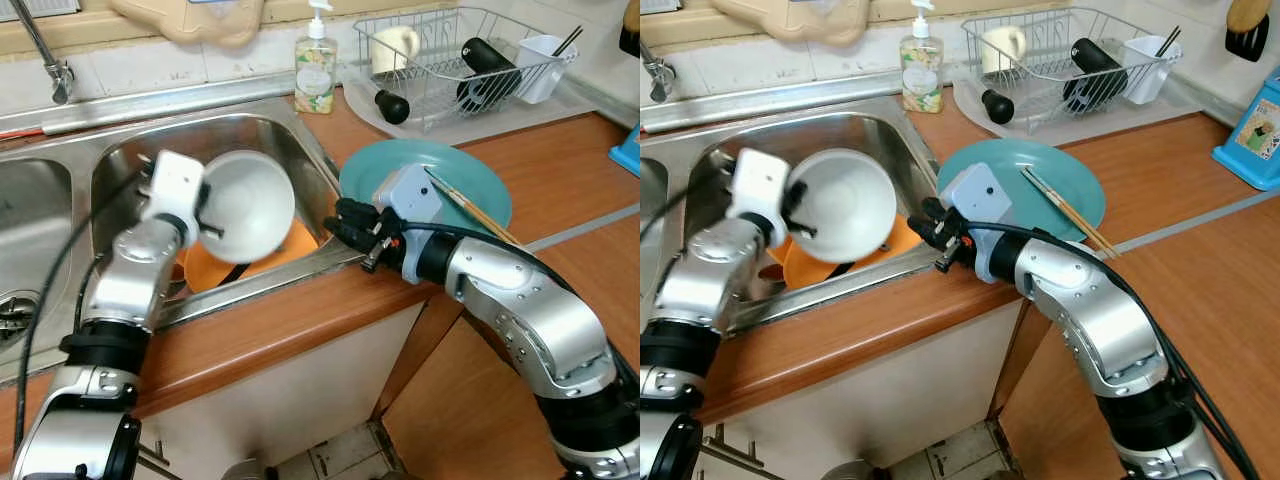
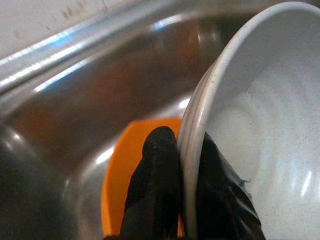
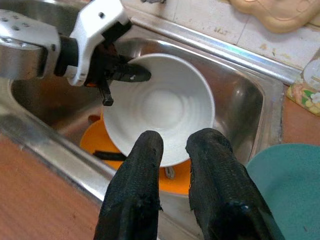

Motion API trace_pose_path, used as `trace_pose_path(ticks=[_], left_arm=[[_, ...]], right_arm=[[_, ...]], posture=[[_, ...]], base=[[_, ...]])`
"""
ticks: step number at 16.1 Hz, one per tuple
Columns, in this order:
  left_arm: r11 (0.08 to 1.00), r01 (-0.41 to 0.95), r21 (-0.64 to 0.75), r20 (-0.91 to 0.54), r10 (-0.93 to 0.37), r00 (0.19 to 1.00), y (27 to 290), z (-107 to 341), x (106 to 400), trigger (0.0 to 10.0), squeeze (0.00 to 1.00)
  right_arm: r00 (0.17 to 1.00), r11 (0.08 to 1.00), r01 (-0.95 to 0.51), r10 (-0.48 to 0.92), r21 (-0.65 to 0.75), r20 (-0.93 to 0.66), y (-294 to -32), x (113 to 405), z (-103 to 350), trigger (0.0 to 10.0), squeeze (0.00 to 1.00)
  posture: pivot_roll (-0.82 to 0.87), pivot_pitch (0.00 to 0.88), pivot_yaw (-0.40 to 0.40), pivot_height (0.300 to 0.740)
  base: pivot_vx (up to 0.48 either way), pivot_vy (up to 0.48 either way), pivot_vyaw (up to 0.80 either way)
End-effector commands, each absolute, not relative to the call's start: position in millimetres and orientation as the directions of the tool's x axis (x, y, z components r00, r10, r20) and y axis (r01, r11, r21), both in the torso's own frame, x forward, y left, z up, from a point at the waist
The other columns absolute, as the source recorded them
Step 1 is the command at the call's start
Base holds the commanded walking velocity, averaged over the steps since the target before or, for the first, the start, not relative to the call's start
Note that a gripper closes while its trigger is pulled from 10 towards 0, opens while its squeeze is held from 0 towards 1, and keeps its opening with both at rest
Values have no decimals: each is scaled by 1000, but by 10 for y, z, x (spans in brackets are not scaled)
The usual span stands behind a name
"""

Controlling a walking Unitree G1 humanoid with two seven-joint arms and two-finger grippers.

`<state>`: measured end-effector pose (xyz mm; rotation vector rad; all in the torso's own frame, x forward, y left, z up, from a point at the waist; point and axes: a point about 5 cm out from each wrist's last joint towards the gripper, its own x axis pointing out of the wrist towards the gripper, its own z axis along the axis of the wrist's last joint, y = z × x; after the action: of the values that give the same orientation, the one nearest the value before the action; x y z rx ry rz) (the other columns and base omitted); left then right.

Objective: Kitchen organization

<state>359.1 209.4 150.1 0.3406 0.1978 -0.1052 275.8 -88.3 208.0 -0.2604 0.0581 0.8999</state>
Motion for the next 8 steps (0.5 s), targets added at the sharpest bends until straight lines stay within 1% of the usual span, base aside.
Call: trace_pose_path(ticks=[1,3,4,5,6,8], left_arm=[[926,158,343,-176,-102,979,2024,1605,3654,0,0],[918,197,345,-213,-128,969,1973,1521,3668,0,0],[909,229,350,-246,-146,958,1937,1456,3674,1686,0],[903,248,352,-273,-154,950,1913,1412,3672,4157,0],[894,270,359,-299,-163,940,1894,1369,3666,10000,0],[880,314,356,-352,-186,918,1860,1285,3647,10000,0]], right_arm=[[606,573,-793,773,-206,-185,-877,2712,2048,10000,0],[599,560,-799,772,-217,-213,-889,2698,2007,10000,0],[595,554,-803,771,-222,-227,-891,2693,1985,10000,0],[593,551,-804,770,-224,-237,-892,2692,1969,10000,0],[592,548,-805,767,-228,-248,-894,2691,1951,10000,0],[592,545,-805,760,-234,-267,-904,2687,1920,10000,0]], posture=[[-149,0,44,740],[-155,0,44,740],[-155,0,44,740],[-155,0,44,740],[-155,0,44,740],[-162,0,44,740]], base=[[0,0,0],[0,0,0],[0,0,0],[0,0,0],[0,0,0],[0,0,0]])
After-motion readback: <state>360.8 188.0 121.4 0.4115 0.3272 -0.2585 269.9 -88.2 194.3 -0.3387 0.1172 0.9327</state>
